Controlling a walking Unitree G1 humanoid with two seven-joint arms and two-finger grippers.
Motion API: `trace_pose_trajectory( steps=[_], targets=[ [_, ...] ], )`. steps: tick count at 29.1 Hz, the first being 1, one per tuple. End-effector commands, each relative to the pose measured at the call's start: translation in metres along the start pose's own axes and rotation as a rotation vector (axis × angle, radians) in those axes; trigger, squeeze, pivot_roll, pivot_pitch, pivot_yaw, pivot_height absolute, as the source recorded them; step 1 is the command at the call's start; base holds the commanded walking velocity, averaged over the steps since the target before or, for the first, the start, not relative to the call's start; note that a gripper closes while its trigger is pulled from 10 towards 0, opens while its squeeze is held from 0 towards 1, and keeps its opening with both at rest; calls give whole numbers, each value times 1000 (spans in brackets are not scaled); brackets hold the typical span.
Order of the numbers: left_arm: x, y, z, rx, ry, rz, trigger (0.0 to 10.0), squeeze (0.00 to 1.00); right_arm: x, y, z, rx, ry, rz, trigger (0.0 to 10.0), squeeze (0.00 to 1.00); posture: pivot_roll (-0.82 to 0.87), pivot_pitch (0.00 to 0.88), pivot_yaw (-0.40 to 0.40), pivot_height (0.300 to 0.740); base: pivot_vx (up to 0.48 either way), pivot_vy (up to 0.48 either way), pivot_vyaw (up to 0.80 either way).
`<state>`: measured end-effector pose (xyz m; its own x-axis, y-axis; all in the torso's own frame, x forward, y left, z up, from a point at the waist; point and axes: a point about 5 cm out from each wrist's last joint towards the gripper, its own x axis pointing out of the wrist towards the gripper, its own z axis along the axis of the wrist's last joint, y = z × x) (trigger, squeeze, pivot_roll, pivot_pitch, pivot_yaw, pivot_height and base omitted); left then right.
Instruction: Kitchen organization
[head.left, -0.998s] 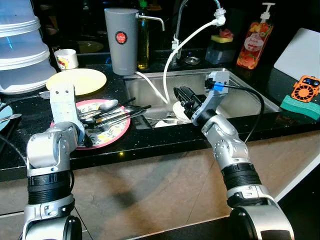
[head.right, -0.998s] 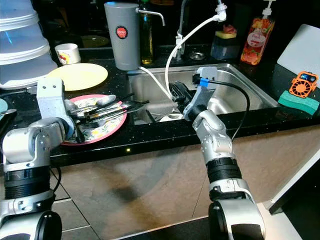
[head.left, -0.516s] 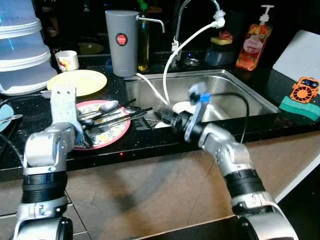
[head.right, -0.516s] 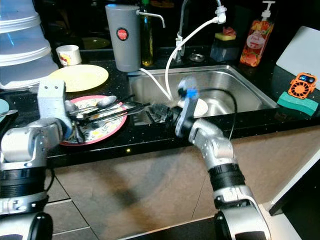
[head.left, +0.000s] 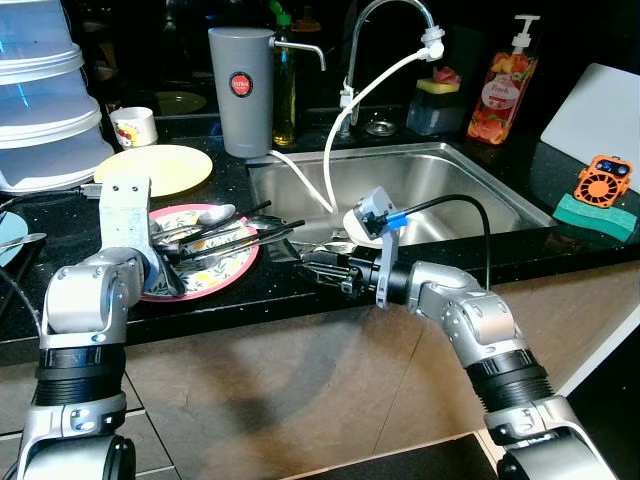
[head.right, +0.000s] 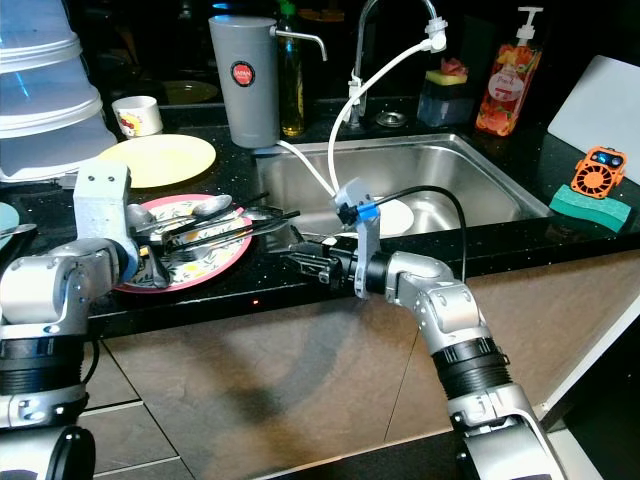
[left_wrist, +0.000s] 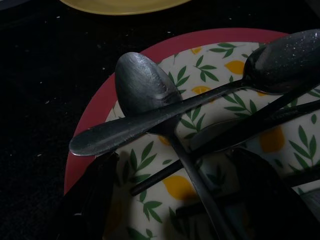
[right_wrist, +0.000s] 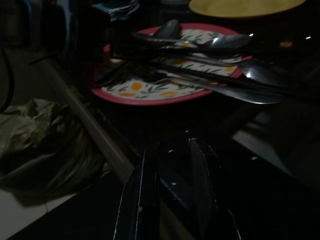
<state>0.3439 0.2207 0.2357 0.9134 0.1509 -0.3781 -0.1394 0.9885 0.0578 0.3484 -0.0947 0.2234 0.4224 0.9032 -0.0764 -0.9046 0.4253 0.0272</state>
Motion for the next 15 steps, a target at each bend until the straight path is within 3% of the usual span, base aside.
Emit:
trace_pose_trajectory(
  steps=[1,2,3,4,5,6,7,8,9,15],
  targets=[
    [8,5,-27,12,137,17,10000,0,0,3,-1,-9,20,12,10000,0,30,59,-21,740,0,0,0],
    [8,5,-27,13,137,17,7529,0,0,4,-2,-8,23,16,10000,0,31,59,-21,740,0,0,0],
    [8,5,-27,13,137,17,7529,0,0,4,-2,-8,23,16,10000,0,31,59,-21,740,0,0,0],
    [8,5,-27,14,136,18,5137,0,0,5,-2,-8,26,21,10000,0,31,60,-21,740,0,0,0],
    [8,5,-27,14,136,18,5137,0,0,5,-2,-8,26,21,10000,0,31,60,-21,740,0,0,0],
    [8,6,-27,15,136,18,2941,0,1,6,-3,-7,30,27,10000,0,31,60,-21,740,0,0,0],
    [8,6,-27,15,136,18,2941,0,1,6,-3,-7,30,27,10000,0,31,60,-21,740,0,0,0],
    [8,6,-27,17,135,18,1843,0,0,7,-3,-7,34,31,10000,0,31,60,-21,740,0,0,0],
    [8,7,-27,17,132,21,0,0,0,7,-3,-7,37,33,10000,0,32,60,-22,740,0,0,0],
    [9,8,-26,21,125,28,0,0,-1,7,-5,-7,54,34,10000,0,34,61,-22,740,0,0,0]
  ],
)
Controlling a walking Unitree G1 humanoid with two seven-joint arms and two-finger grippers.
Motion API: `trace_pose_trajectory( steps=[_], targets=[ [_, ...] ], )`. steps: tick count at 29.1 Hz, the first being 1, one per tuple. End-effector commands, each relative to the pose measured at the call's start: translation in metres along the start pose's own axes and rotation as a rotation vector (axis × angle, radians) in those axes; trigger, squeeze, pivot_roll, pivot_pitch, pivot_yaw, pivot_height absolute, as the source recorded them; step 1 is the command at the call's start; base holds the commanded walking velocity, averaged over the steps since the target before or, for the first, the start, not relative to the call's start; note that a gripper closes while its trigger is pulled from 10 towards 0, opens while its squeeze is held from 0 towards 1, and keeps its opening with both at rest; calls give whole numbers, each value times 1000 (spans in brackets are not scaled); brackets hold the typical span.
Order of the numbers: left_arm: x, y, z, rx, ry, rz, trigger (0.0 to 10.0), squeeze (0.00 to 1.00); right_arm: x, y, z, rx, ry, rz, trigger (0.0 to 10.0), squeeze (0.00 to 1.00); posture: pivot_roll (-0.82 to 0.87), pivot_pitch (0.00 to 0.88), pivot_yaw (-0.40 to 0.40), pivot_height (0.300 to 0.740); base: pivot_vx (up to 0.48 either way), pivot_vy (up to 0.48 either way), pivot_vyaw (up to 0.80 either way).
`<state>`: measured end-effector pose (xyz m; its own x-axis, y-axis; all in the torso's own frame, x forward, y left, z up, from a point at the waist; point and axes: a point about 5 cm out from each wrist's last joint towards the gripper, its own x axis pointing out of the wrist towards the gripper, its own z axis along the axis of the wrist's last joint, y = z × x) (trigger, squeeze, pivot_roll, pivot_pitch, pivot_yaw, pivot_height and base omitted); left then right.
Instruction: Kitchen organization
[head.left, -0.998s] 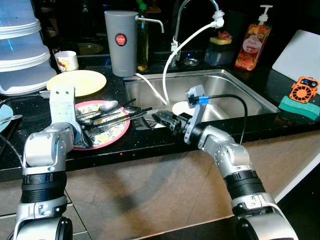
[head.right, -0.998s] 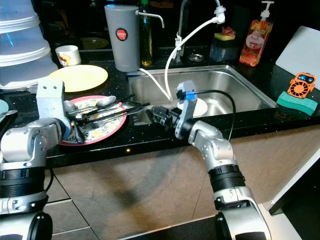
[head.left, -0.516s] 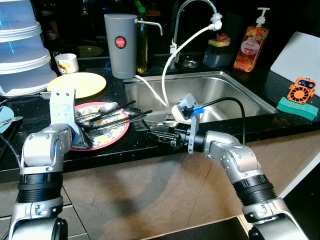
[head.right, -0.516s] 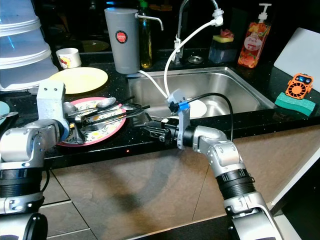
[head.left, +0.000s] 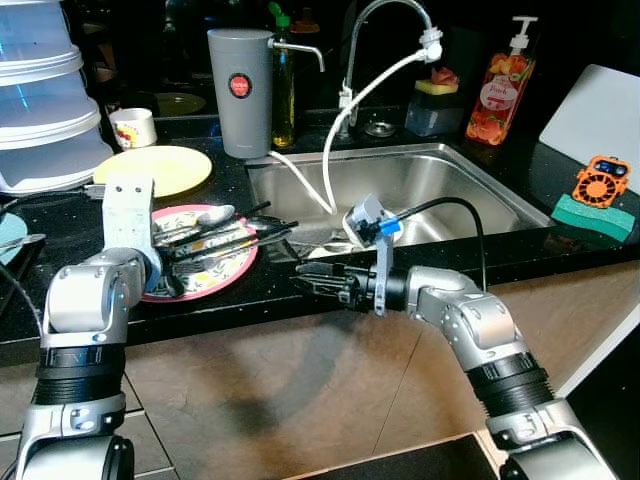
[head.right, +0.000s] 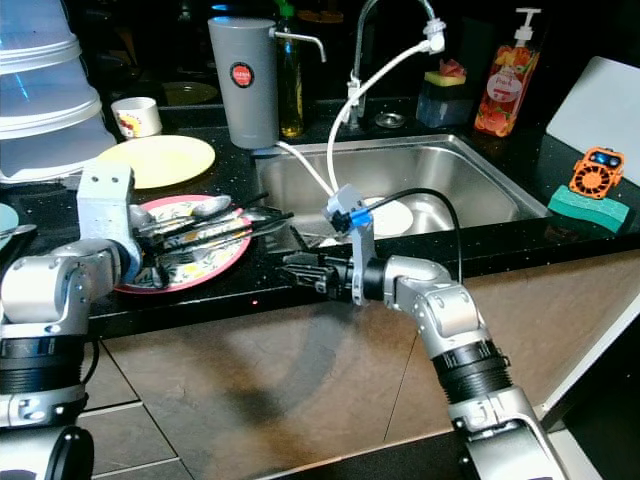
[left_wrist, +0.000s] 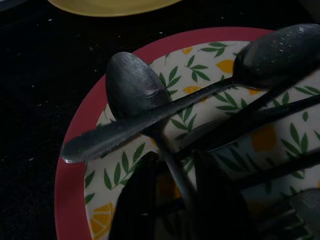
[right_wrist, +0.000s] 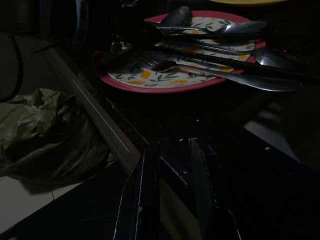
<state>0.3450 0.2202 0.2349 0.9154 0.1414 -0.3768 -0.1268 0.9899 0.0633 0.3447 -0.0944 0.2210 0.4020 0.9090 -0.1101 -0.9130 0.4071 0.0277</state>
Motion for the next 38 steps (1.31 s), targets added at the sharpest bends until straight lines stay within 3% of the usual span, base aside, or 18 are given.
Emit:
trace_pose_trajectory(
  steps=[1,13,29,38],
  targets=[
    [7,9,-24,9,121,39,0,0,1,4,-3,-5,22,12,10000,0,34,61,-22,740,0,0,0],
    [8,11,-18,6,90,52,0,0,-1,3,-4,-5,26,-2,10000,0,30,60,-19,740,0,0,0],
    [0,-3,15,-13,-95,-7,0,0,-2,0,-1,-15,28,-14,10000,0,28,56,-25,740,0,0,0],
    [-6,-4,29,32,-205,22,0,0,-2,2,-1,-23,33,-1,10000,0,21,43,-27,740,0,0,0]
  ],
)
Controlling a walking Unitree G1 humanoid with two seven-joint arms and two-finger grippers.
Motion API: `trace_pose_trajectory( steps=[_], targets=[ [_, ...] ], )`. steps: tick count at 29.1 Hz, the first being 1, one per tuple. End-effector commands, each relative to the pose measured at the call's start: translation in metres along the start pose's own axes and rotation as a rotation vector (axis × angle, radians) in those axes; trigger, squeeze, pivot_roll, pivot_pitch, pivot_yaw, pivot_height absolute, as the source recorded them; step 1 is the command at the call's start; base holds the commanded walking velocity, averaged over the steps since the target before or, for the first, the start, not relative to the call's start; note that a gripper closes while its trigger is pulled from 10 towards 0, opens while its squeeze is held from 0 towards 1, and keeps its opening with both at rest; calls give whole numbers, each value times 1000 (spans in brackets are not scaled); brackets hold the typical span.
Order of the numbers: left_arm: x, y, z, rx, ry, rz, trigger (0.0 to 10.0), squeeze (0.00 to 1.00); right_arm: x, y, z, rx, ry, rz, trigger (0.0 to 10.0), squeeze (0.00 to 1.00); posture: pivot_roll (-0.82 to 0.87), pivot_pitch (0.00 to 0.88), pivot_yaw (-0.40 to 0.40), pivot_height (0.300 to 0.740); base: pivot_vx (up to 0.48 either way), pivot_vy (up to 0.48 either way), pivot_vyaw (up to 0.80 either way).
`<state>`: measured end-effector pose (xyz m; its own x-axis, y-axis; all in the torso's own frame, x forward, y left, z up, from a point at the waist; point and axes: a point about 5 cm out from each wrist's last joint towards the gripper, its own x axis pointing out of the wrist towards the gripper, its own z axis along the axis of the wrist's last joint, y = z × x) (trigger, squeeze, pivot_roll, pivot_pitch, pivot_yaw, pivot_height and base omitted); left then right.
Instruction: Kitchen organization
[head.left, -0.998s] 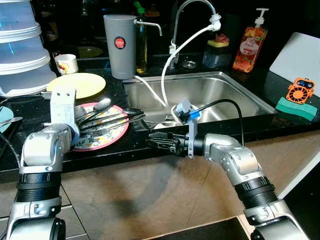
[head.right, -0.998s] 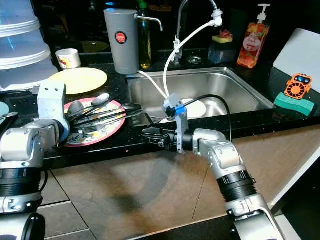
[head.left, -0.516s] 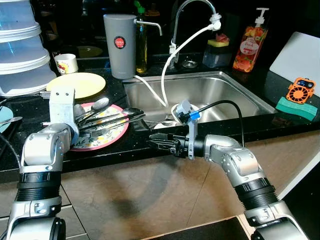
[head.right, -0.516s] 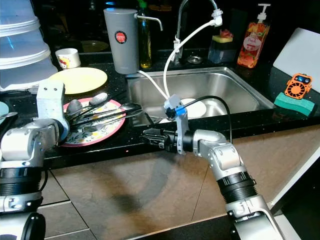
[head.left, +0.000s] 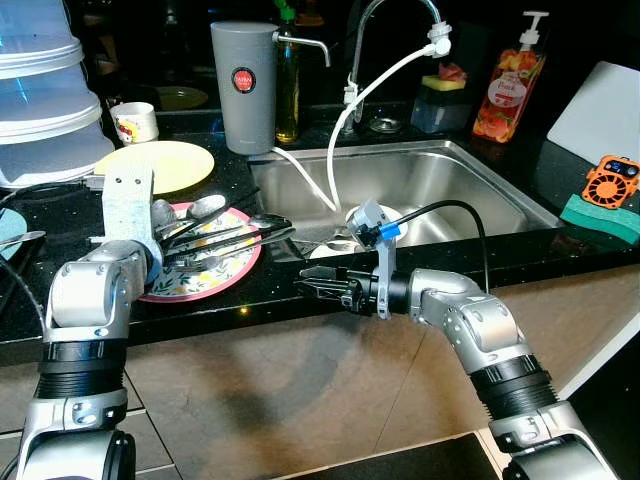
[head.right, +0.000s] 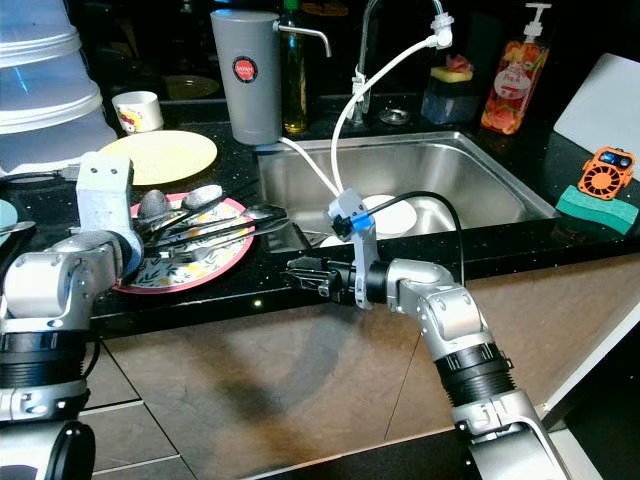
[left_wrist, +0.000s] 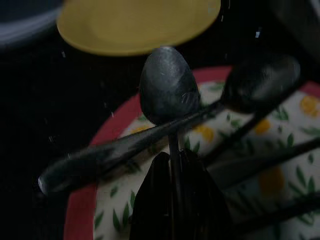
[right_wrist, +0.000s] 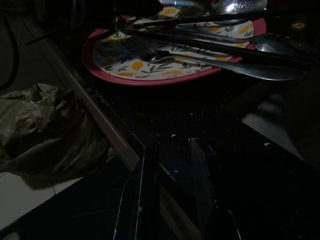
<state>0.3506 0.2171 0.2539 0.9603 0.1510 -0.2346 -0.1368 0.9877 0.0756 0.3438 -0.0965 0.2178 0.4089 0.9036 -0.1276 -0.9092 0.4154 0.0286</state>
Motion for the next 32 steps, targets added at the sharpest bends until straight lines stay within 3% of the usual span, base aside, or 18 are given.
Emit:
trace_pose_trajectory(
  steps=[1,5,9,17,18,21,32],
  targets=[
    [-3,-1,11,35,-70,8,0,0,0,2,3,-26,16,9,10000,0,21,43,-27,740,0,0,0],
    [-8,-3,14,136,-123,1,0,0,-1,4,2,-29,20,18,10000,0,20,33,-27,740,0,0,0],
    [-10,2,14,167,-136,49,0,0,-1,4,2,-30,21,23,10000,0,19,30,-26,740,0,0,0],
    [-12,20,23,172,-206,184,0,0,0,6,2,-32,23,33,10000,0,18,29,-29,740,0,0,0],
    [-16,36,34,150,-283,290,0,0,1,7,2,-32,25,38,10000,0,19,31,-32,740,0,0,0],
    [-20,43,41,148,-343,341,0,0,1,7,2,-32,26,43,10000,0,20,32,-33,740,0,0,0],
    [-24,41,54,172,-464,346,0,0,3,8,4,-39,15,42,10000,0,19,35,-32,740,0,0,0]
  ],
)
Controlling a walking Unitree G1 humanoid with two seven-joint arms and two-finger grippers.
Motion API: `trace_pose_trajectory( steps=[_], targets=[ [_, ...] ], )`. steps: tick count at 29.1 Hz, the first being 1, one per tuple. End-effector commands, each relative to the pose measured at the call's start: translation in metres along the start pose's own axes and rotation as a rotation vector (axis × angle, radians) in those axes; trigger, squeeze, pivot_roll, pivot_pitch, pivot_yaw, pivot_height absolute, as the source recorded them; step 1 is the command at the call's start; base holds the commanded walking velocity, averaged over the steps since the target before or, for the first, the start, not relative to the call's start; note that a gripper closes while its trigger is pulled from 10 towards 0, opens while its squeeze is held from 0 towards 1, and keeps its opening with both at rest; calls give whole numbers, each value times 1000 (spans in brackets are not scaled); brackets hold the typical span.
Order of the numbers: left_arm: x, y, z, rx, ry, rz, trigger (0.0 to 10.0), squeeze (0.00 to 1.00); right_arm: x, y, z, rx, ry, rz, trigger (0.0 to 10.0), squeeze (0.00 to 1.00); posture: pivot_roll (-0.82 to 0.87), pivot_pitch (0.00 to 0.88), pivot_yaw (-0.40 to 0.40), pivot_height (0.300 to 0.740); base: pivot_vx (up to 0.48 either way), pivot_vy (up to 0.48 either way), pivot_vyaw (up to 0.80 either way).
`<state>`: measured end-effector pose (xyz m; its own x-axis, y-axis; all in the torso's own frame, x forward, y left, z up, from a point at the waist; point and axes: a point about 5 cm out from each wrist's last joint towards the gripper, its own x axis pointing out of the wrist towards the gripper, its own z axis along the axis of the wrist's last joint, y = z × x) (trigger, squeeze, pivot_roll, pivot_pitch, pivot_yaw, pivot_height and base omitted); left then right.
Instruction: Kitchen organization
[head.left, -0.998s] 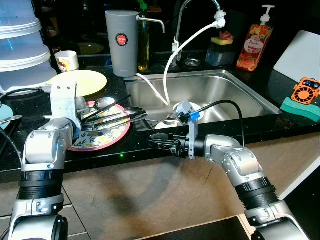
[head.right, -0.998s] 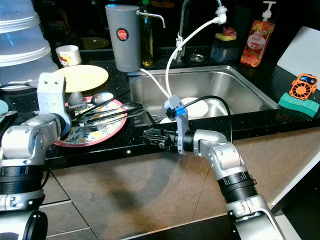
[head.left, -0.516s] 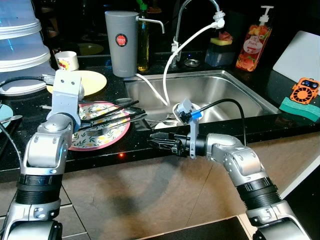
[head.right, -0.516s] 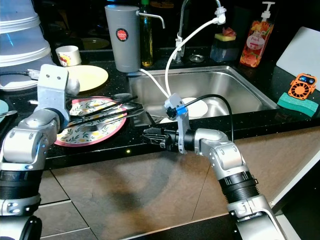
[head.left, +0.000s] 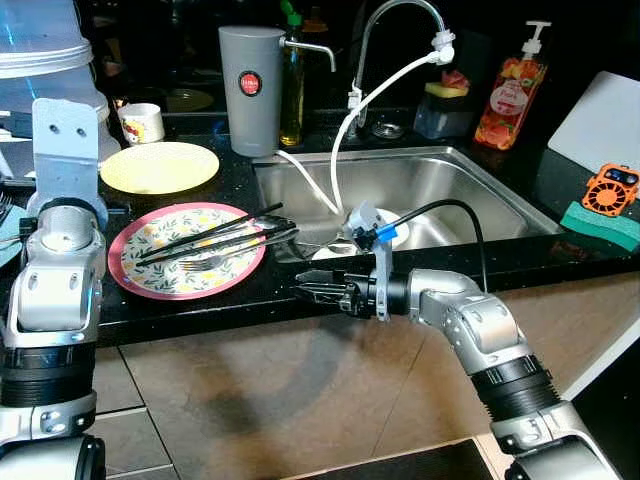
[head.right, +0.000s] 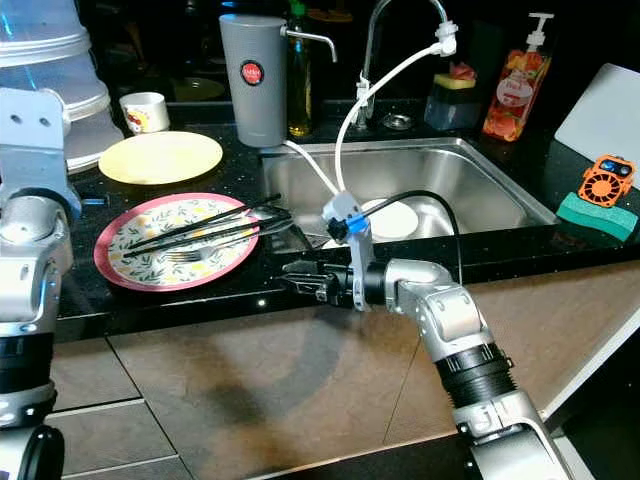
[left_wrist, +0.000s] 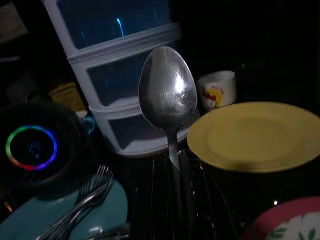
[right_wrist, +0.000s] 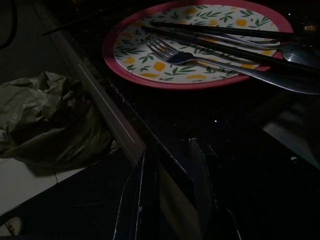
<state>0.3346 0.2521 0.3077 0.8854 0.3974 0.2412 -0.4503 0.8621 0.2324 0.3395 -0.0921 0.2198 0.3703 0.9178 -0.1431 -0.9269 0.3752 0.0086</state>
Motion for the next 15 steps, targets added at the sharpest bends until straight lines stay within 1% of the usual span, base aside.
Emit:
trace_pose_trajectory(
  steps=[1,2,3,4,6,7,8,9,10,11,12,13,14,15],
  targets=[
    [1,-10,10,-12,-61,-86,0,0,1,0,5,-12,-22,-19,10000,0,22,35,-33,740,0,0,0],
    [-1,-24,12,-42,-82,-193,0,0,1,-2,8,-7,-52,-46,10000,0,25,34,-34,740,0,0,0],
    [-1,-24,12,-42,-82,-193,0,0,1,-2,8,-7,-52,-46,10000,0,25,34,-34,740,0,0,0],
    [-3,-33,14,-61,-96,-265,0,0,2,-3,11,-3,-73,-64,10000,0,25,34,-34,740,0,0,0],
    [-17,-66,13,-105,-129,-503,0,0,4,-9,20,20,-146,-140,10000,0,23,33,-32,740,0,0,0],
    [-17,-66,13,-105,-129,-503,0,0,4,-9,20,20,-146,-140,10000,0,23,33,-32,740,0,0,0],
    [-23,-76,13,-116,-139,-582,0,0,6,-11,23,28,-173,-169,10000,0,23,34,-30,740,0,0,0],
    [-23,-76,13,-116,-139,-582,0,0,6,-11,23,28,-173,-169,10000,0,23,34,-30,740,0,0,0],
    [-31,-89,10,-112,-138,-675,0,0,7,-15,29,54,-224,-219,10000,0,21,34,-30,740,0,0,0],
    [-40,-101,5,-101,-127,-787,0,0,9,-17,37,103,-302,-262,10000,0,19,31,-25,740,0,0,0],
    [-49,-111,0,-77,-114,-878,0,0,11,-17,46,162,-390,-296,10000,1000,17,30,-22,740,0,0,0],
    [-56,-118,-4,-60,-107,-943,0,0,13,-16,52,223,-452,-297,10000,1000,16,30,-21,740,0,0,0],
    [-59,-121,-6,-54,-106,-978,0,0,15,-13,56,256,-486,-283,10000,1000,15,30,-19,740,0,0,0],
    [-59,-121,-6,-54,-106,-978,0,0,15,-13,56,256,-486,-283,10000,1000,15,30,-19,740,0,0,0]
  ],
)
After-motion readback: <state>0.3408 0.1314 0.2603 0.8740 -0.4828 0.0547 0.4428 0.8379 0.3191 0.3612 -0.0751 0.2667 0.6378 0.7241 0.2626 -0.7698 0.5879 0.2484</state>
